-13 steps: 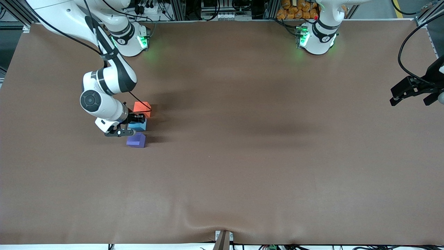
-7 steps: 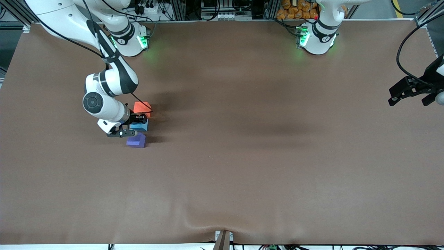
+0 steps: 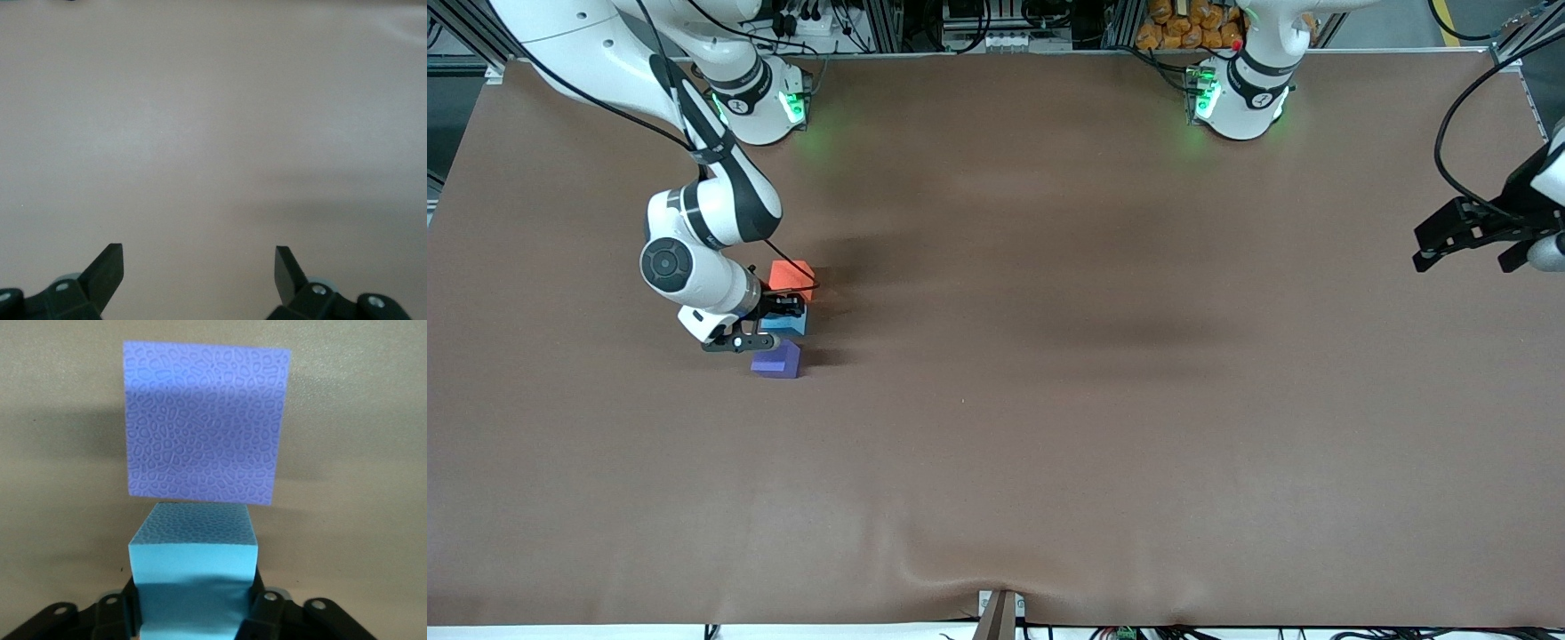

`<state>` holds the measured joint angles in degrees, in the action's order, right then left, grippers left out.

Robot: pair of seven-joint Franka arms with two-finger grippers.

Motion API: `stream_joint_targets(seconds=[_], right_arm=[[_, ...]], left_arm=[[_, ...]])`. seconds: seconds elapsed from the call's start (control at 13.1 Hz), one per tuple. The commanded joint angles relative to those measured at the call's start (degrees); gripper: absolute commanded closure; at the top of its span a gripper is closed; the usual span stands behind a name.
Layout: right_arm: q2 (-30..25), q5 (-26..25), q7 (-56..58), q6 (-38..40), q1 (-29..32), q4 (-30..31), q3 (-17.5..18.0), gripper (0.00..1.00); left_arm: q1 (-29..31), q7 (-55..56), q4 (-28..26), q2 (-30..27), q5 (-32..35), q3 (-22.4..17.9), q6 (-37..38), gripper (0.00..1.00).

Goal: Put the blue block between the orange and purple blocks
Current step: 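Lower the light blue block onto the table and open the right gripper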

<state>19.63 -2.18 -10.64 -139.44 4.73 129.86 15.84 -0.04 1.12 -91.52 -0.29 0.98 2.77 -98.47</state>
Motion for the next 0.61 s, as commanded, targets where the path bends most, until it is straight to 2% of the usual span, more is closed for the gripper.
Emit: stream_joint_targets(seconds=[0.0, 0.53], right_arm=[[0.2, 0.7, 0.4, -1.6, 1.0, 1.0, 0.4, 0.00], [-2.2, 0.7, -1.0, 0.2, 0.4, -0.1, 0.8, 0.00]], left_arm=[[-0.7, -0.6, 0.6, 0.4, -0.6, 0.7, 1.2, 0.00], [-0.7, -2.2, 1.1, 0.1, -0.2, 2.3, 6.7, 0.00]])
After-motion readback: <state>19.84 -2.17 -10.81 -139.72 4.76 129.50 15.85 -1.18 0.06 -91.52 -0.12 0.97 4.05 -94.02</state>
